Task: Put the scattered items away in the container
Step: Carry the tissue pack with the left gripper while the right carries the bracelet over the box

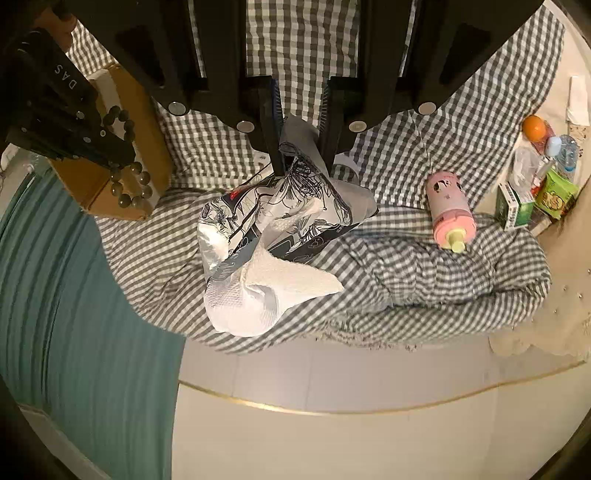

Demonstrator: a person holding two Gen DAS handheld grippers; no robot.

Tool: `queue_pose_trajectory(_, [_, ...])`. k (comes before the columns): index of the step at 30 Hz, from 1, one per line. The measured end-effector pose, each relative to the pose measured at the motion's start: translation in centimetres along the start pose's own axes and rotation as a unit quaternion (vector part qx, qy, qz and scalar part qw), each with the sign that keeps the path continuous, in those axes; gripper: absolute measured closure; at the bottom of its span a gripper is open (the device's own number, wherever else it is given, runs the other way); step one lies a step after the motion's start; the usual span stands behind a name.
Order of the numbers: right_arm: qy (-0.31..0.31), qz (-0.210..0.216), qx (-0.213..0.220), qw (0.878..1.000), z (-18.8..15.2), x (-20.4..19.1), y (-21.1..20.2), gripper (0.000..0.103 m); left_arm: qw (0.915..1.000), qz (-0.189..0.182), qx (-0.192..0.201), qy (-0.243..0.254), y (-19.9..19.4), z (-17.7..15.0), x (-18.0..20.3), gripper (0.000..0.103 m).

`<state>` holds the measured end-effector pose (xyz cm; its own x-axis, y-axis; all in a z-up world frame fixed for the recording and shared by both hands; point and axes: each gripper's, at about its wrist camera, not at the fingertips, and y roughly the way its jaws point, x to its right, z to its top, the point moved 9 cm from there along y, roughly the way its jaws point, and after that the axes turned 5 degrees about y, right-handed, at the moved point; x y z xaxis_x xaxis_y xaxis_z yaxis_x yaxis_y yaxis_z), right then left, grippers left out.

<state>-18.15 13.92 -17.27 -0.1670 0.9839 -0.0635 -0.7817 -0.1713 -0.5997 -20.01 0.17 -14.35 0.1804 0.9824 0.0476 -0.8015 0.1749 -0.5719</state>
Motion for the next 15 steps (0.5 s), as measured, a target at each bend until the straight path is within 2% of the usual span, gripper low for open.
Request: queue_pose_trajectory(15, [-0.013, -0.004, 0.069, 0.998, 1.8, -2.6, -9.8, 0.092, 0.9981, 0.004, 0.060, 0.011, -9.4, 1.4, 0.7, 0.086])
